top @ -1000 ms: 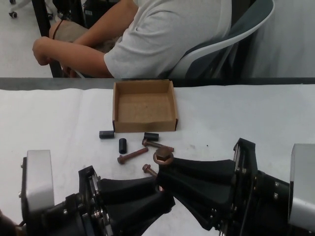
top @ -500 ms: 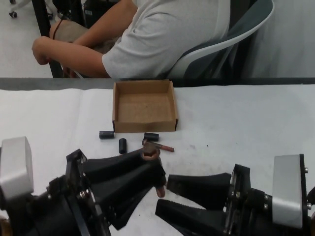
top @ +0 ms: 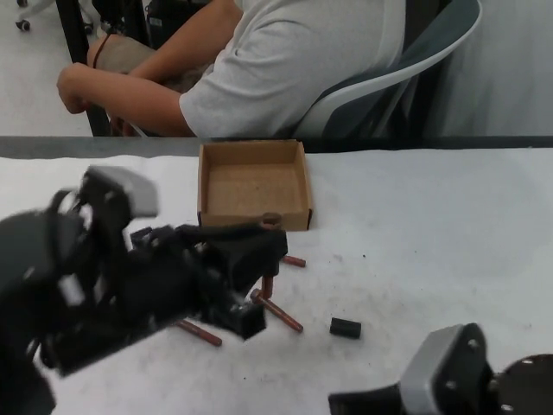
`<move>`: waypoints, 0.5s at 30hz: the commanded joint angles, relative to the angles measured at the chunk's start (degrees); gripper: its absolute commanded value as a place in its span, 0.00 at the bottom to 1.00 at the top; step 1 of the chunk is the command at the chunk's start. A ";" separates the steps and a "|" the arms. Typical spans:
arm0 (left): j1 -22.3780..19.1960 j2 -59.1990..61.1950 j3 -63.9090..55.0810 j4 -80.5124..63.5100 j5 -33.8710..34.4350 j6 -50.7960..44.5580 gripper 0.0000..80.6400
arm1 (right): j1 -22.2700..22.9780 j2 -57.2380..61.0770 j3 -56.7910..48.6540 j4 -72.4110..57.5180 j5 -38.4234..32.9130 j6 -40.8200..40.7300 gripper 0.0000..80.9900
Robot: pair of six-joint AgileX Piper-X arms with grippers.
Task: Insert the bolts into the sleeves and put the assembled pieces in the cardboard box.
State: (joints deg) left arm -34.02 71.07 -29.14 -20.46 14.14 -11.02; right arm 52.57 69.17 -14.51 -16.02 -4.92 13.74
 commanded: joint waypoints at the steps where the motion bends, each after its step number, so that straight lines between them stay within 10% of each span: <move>1: 0.20 -0.80 1.64 -3.74 1.61 -0.60 0.01 | -0.20 -0.20 -1.48 4.55 1.62 -0.57 0.42; 15: 3.30 8.99 -21.69 26.52 -9.96 5.46 0.01 | -8.35 -0.20 -21.13 46.57 5.75 -13.74 0.42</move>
State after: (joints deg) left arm -31.89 77.66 -48.27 3.68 5.20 -5.99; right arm 47.74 69.23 -32.37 21.85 0.58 6.36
